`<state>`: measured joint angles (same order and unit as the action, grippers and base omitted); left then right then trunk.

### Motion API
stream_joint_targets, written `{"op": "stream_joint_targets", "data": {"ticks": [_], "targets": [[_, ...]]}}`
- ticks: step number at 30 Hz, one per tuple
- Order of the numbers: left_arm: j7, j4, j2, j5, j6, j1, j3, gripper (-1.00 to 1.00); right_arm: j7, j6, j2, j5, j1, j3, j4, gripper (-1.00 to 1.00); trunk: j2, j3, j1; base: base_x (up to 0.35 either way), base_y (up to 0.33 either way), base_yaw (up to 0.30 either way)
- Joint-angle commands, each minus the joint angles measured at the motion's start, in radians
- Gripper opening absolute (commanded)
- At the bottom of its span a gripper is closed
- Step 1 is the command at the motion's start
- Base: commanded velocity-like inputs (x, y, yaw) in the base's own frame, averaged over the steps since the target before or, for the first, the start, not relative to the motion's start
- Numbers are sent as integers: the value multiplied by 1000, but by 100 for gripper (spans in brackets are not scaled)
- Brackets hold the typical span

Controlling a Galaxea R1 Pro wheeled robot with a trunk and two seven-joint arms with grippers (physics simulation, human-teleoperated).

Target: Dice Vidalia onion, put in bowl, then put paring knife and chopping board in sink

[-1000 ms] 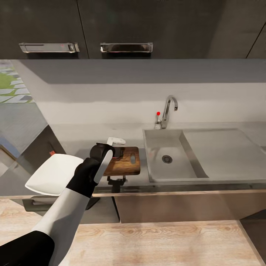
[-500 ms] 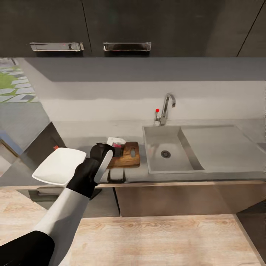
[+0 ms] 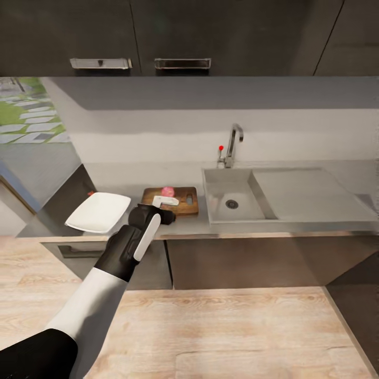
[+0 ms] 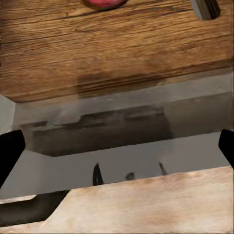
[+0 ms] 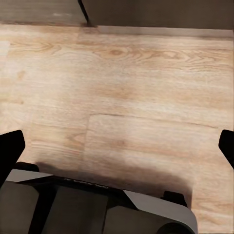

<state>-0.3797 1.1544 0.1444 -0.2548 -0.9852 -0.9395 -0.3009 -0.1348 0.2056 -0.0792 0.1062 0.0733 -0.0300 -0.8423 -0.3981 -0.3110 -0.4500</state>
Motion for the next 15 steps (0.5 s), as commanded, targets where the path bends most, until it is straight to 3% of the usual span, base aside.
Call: {"op": "stream_joint_targets", "data": {"ticks": [1,15], "targets": [[-10,0,0,-10,-3,-1,-1,100,-2,2,-1,10,0,2,-1,100,-2,-2,0,-342,0,0],[-10,-5,-1,-11,-2,12,-1,100,-2,3,-1,9,0,3,-1,100,-2,-2,0,-326,0,0]]}}
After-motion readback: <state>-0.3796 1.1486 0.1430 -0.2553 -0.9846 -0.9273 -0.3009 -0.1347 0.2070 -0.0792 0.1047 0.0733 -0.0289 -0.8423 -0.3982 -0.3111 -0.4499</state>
